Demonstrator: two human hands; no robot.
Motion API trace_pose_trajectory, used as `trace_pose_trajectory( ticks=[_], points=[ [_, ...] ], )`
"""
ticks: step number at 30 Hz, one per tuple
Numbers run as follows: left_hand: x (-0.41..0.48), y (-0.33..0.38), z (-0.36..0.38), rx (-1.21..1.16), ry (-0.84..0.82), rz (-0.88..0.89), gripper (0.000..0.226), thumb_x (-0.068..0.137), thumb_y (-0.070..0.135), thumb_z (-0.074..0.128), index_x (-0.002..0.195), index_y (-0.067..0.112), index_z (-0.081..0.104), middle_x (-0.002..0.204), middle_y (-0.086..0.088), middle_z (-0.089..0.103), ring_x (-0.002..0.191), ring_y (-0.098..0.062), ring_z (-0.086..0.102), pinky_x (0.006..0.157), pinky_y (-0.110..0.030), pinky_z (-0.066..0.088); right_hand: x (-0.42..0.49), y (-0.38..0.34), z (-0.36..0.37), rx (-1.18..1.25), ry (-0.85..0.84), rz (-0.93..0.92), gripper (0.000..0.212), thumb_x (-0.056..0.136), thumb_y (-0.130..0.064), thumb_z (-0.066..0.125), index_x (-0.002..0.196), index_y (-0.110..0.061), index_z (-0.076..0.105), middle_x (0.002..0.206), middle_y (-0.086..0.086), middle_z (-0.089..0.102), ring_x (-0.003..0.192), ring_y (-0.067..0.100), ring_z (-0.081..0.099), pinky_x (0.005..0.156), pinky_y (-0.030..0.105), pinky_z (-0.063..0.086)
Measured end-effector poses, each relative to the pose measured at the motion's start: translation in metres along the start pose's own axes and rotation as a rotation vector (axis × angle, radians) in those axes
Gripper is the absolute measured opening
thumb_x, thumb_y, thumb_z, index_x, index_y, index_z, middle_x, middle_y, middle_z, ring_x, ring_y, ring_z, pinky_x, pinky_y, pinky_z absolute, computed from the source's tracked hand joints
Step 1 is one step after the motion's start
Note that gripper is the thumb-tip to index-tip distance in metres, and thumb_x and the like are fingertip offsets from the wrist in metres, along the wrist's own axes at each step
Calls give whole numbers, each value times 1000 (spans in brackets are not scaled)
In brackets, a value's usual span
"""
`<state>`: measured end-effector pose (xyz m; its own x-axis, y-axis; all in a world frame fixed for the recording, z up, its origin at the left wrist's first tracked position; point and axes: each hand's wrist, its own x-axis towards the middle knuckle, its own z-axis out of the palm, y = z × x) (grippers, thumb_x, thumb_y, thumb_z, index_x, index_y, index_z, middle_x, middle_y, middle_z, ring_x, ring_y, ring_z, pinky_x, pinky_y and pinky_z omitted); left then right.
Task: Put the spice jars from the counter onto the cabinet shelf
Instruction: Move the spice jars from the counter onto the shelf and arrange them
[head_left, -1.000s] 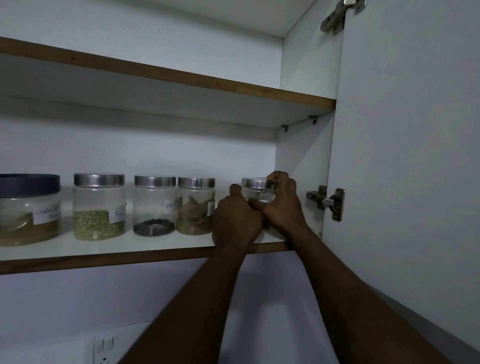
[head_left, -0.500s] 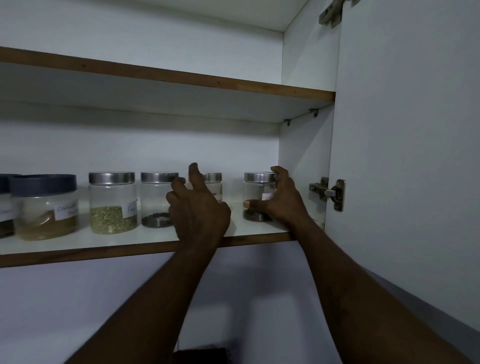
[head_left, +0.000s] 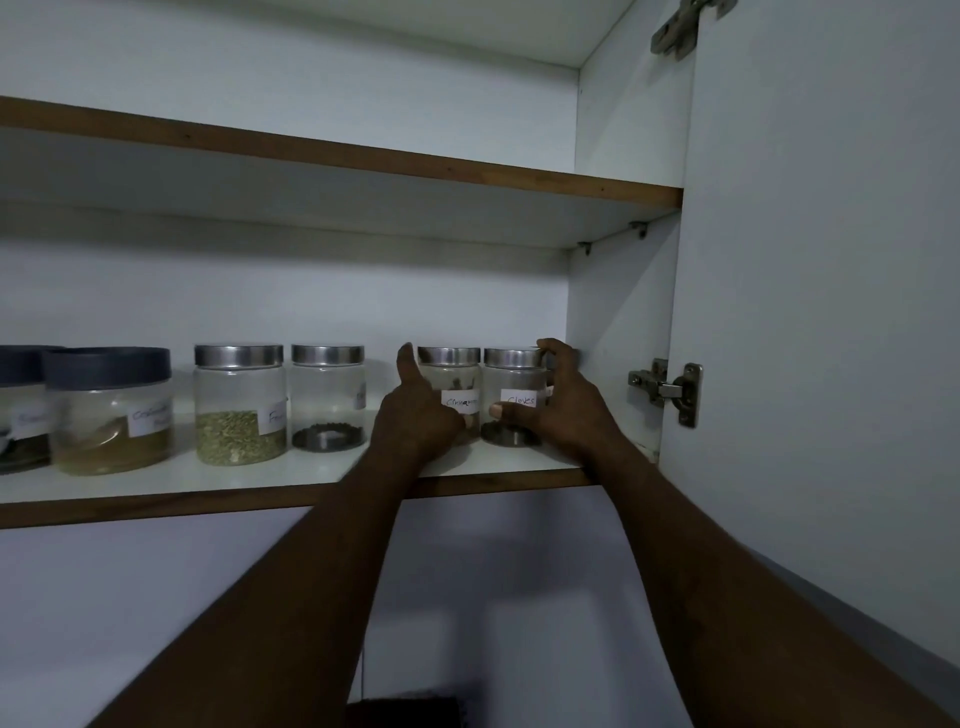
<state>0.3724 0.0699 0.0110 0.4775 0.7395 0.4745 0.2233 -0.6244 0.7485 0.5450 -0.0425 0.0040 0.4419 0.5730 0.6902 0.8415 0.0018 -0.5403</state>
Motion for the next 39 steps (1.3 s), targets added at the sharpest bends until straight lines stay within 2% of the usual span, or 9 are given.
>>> trace_pose_trajectory(
  ticks=[4,10,15,19,22,24,30,36,39],
  points=[
    [-1,0,-1,17,-34,13,114,78,20,82,158,24,2,124,-13,65,108,-30,64,94,-40,53,1,-1,2,-57,13,-14,102,64,-63,89,141,-36,28,139,1,59,115,20,62,91,36,56],
    [3,0,-5,17,-104,-50,105,90,14,70,160,21,-8,138,-17,57,121,-33,58,105,-43,48,3,1,4,-95,-8,0,110,64,-60,90,146,-32,23,140,5,59,117,24,62,89,35,55],
    [-4,0,-12,9,-49,-77,78,89,13,66,154,12,24,136,-14,58,123,-31,57,99,-39,51,4,1,2,-45,-26,39,132,59,-64,90,159,-34,9,155,6,49,132,29,54,106,43,48],
    [-28,-7,-19,55,249,35,46,79,19,74,121,8,57,118,-11,63,108,-27,62,76,-30,48,-3,-2,-1,-5,59,11,133,54,-81,81,159,-38,11,156,4,45,133,26,53,105,50,50],
    [-39,-22,-43,256,562,153,56,73,20,78,122,14,52,121,-12,52,107,-30,55,76,-32,48,-6,-5,1,-70,182,-47,121,60,-85,74,157,-39,18,156,3,42,133,24,51,104,50,50],
    [-39,-31,-63,438,648,178,68,72,25,81,130,17,46,130,-14,44,112,-33,52,79,-40,53,-7,-7,1,-135,249,-76,115,63,-86,70,155,-36,23,154,1,41,133,23,48,103,49,49],
    [-22,-37,-91,664,424,70,87,74,62,77,142,25,39,151,-13,26,130,-39,44,84,-48,55,-10,-14,6,-323,274,-156,97,72,-82,63,150,-34,31,144,3,47,128,27,46,98,54,50],
    [-9,-35,-76,447,375,54,85,69,54,85,131,21,36,136,-16,40,113,-43,57,82,-50,57,-9,-10,6,-237,213,-54,101,71,-72,77,151,-34,29,150,2,40,130,27,46,101,51,50],
    [-1,-43,-72,280,313,131,86,69,43,88,134,24,35,130,-15,47,104,-38,62,78,-39,53,-6,-6,6,-150,146,-32,107,69,-59,87,153,-32,26,152,3,41,130,27,54,103,50,51]
  ],
)
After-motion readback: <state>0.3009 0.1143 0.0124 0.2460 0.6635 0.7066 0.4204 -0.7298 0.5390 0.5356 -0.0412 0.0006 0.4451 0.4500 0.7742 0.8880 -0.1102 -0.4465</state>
